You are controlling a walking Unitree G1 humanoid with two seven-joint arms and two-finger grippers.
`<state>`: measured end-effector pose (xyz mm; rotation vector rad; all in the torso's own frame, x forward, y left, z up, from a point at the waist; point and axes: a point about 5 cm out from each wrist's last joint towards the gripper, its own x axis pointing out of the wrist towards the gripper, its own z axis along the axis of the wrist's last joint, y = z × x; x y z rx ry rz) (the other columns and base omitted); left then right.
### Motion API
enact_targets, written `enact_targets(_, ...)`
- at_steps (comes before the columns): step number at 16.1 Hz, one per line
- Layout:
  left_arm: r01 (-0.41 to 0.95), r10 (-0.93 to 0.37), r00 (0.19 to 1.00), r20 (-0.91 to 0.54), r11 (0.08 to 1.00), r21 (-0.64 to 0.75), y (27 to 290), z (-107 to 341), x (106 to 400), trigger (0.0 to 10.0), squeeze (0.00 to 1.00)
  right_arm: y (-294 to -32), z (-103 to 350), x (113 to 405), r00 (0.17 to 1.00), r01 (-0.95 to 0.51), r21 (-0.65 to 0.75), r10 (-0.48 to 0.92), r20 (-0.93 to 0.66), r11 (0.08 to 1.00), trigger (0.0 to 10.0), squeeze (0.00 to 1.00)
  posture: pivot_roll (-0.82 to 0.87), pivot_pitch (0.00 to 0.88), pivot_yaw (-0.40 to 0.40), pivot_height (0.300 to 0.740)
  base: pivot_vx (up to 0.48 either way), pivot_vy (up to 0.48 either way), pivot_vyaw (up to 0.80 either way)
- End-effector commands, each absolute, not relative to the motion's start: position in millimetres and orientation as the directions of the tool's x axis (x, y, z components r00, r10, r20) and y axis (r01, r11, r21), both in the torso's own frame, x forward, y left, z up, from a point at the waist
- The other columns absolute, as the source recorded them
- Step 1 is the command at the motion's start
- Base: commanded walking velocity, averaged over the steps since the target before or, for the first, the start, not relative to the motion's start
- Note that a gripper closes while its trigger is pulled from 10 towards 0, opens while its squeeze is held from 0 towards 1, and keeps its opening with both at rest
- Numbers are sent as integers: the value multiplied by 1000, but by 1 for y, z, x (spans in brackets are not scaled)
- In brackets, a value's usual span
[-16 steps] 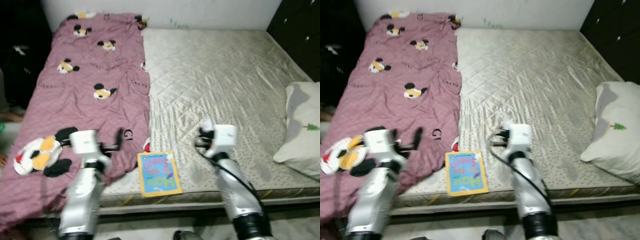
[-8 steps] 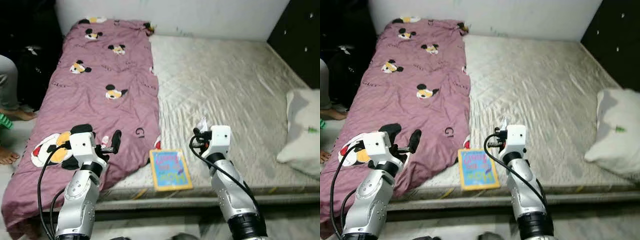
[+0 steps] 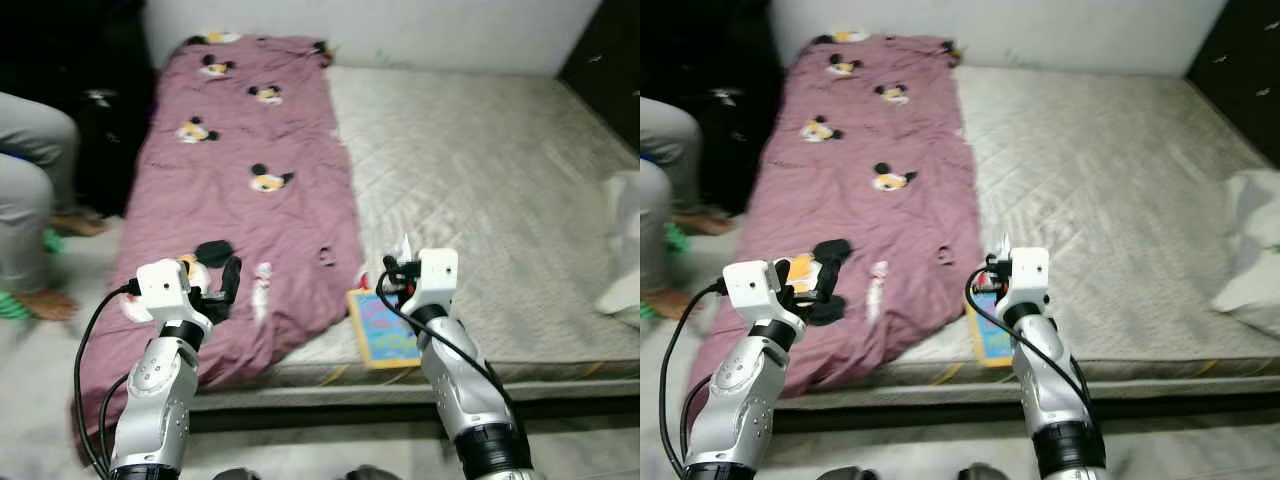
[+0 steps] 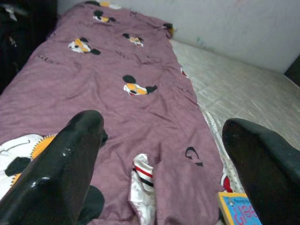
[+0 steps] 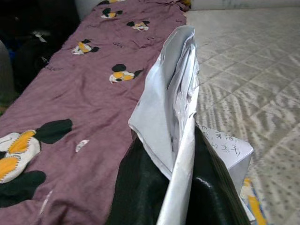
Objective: Clean up the room
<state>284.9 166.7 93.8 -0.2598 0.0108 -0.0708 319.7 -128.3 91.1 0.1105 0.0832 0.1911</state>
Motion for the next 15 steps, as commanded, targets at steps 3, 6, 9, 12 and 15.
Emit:
enact_targets(3,80,-89,996,-26,965,-251,159,89,284,10000,0,-139,85,317,982,-151,120,163,-98,981,10000,0,-36,126,-60,740,0,480,0)
enact_targets(6,67,-75,997,-21,968,-243,161,90,285,10000,0,-136,89,319,980,-171,104,179,-82,980,10000,0,-36,126,-58,740,0,480,0)
enact_targets(9,62,-62,998,8,974,-218,162,96,284,10000,0,-135,96,320,982,-182,73,186,-45,981,10000,0,-33,131,-55,740,0,0,0)
enact_targets(12,30,-30,1000,6,979,-203,166,96,286,10000,0,-132,98,321,980,-195,50,197,-33,980,10000,0,-30,131,-56,740,0,0,419)
enact_targets(15,29,-29,1000,4,981,-190,166,96,287,10000,0,-127,101,322,975,-221,19,221,-23,975,10000,0,-32,131,-57,740,0,0,800)
